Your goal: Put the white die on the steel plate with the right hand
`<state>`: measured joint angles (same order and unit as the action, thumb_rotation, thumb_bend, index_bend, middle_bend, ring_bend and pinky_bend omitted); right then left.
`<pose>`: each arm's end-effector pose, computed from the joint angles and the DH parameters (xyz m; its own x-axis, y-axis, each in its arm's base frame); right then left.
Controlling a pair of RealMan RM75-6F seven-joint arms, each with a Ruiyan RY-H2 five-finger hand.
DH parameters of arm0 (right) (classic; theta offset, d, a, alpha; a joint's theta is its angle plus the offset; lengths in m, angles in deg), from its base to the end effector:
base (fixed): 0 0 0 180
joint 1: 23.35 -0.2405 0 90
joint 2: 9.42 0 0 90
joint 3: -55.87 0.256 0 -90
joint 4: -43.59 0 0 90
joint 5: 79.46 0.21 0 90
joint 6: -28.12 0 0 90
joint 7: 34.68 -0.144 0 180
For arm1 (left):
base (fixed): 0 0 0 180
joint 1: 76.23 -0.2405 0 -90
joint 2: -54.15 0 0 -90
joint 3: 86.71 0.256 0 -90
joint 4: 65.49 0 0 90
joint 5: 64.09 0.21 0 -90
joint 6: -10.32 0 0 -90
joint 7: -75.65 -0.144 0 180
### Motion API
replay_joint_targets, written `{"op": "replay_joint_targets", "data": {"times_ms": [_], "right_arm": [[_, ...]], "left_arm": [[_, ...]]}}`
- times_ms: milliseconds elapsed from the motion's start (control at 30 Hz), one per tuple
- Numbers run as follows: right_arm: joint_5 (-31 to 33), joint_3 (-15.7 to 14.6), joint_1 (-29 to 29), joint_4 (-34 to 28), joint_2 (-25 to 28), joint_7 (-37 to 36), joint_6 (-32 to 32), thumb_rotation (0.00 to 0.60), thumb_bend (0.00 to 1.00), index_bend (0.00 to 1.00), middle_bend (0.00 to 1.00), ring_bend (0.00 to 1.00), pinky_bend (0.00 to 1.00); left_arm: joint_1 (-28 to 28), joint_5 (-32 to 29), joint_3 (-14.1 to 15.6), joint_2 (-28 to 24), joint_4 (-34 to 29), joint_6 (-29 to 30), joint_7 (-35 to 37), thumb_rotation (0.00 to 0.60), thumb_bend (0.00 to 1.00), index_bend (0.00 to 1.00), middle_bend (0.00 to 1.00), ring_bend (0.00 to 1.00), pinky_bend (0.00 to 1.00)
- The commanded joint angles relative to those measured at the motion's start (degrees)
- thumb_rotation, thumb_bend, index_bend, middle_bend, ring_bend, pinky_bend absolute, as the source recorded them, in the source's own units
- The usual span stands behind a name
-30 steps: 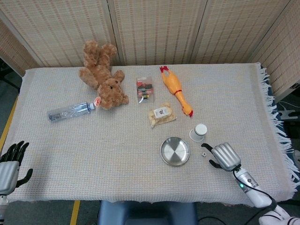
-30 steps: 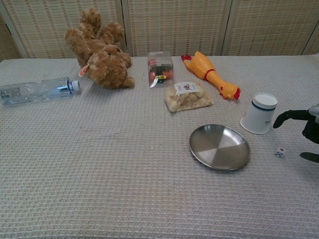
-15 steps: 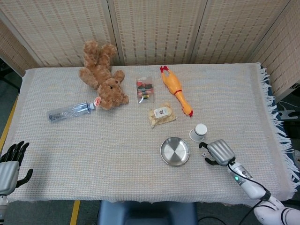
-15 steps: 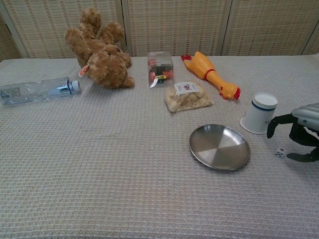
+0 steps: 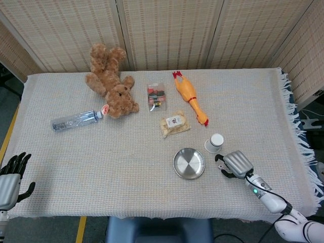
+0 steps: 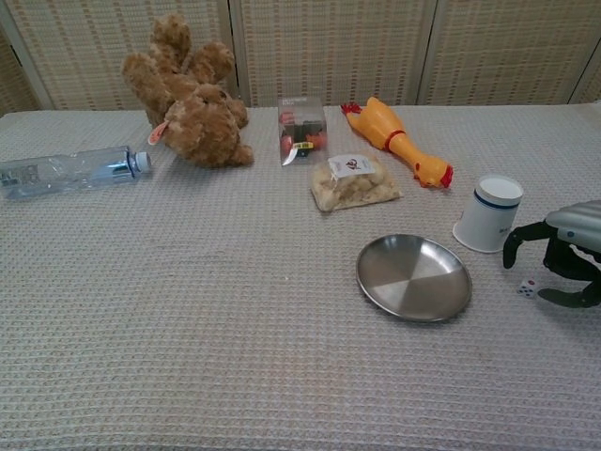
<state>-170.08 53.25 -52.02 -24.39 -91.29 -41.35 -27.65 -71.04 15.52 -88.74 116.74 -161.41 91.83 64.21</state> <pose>-0.2991 -0.2850 0.0193 0.5610 -0.3725 0.7392 -0.8160 -0.3988 0.4183 -0.3188 0.1778 0.1571 0.5258 0.0960 0.8451 0.8428 0.0753 -0.5329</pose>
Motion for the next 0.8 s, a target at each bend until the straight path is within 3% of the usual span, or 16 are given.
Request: {"op": "replay_joint_targets", "data": {"times_ms": [33,800], "right_arm": [[0.1,-0.2,-0.2,0.2,-0.1,-0.4,0.4,0.600,0.28,0.36,0.89,0.76,1.00],[-0.3,-1.2,-0.8,3.5,-1.9,-3.1,0.2,0.600,0.31,0.37,0.89,0.76,1.00]], "left_arm": [[0.0,0.0,0.0,0.0,0.0,0.0,0.0,0.600,0.35,0.00,0.02,0.02,0.21],[-0.1,0.1,0.0,-0.1,-0.1,0.1,0.0,0.600,0.35,0.00,0.02,0.02,0.21]]}}
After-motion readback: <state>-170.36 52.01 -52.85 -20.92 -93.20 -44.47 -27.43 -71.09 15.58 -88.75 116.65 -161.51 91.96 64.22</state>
